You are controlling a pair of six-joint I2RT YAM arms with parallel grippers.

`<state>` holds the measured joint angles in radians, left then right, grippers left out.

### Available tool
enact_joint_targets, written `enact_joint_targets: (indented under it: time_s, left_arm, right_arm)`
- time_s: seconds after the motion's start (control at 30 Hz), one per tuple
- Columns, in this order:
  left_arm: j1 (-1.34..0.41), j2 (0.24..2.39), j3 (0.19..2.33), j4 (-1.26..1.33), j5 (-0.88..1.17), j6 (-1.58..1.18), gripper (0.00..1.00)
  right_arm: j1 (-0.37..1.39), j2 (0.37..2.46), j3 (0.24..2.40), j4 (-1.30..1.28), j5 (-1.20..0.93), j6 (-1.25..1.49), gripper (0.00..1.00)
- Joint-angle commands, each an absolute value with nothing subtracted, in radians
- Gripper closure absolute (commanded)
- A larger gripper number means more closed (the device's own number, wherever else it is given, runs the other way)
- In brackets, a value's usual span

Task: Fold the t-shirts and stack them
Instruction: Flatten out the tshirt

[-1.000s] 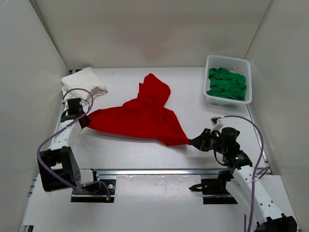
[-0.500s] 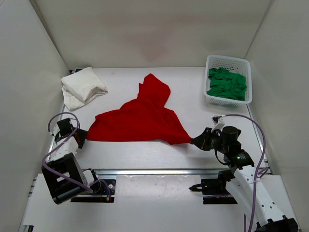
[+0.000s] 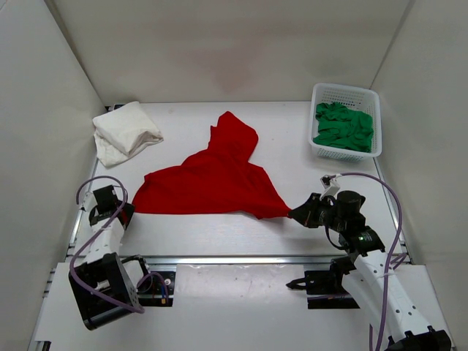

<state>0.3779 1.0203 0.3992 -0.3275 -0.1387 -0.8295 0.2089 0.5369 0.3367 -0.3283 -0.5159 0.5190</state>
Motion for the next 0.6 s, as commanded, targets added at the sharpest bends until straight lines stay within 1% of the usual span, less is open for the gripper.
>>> enact_joint_targets:
  time_s: [0.0,0.23,0.37,0.43,0.47,0.53,0.57]
  left_arm:
    - [0.402,1.037,0.38,-0.275,-0.131,-0.831,0.48]
    - [0.336,1.146,0.425,-0.221,-0.071,-0.833,0.48]
    - [0.33,1.199,0.413,-0.201,-0.052,-0.838,0.52]
    - [0.333,1.203,0.387,-0.175,-0.054,-0.844,0.52]
    - [0.333,1.204,0.382,-0.166,-0.045,-0.845,0.55]
    - [0.333,1.216,0.383,-0.164,-0.054,-0.845,0.66]
    - [0.339,1.218,0.382,-0.16,-0.052,-0.836,0.68]
  right_arm:
    - [0.209,0.532,0.342,-0.281,-0.538,0.515,1.0]
    - [0.202,0.534,0.34,-0.282,-0.552,0.514,1.0]
    - [0.206,0.537,0.347,-0.27,-0.552,0.52,1.0]
    - [0.207,0.542,0.353,-0.271,-0.552,0.514,1.0]
    - [0.209,0.541,0.353,-0.275,-0.549,0.512,1.0]
    - [0.213,0.552,0.364,-0.275,-0.545,0.512,1.0]
    - [0.215,0.554,0.37,-0.276,-0.543,0.511,1.0]
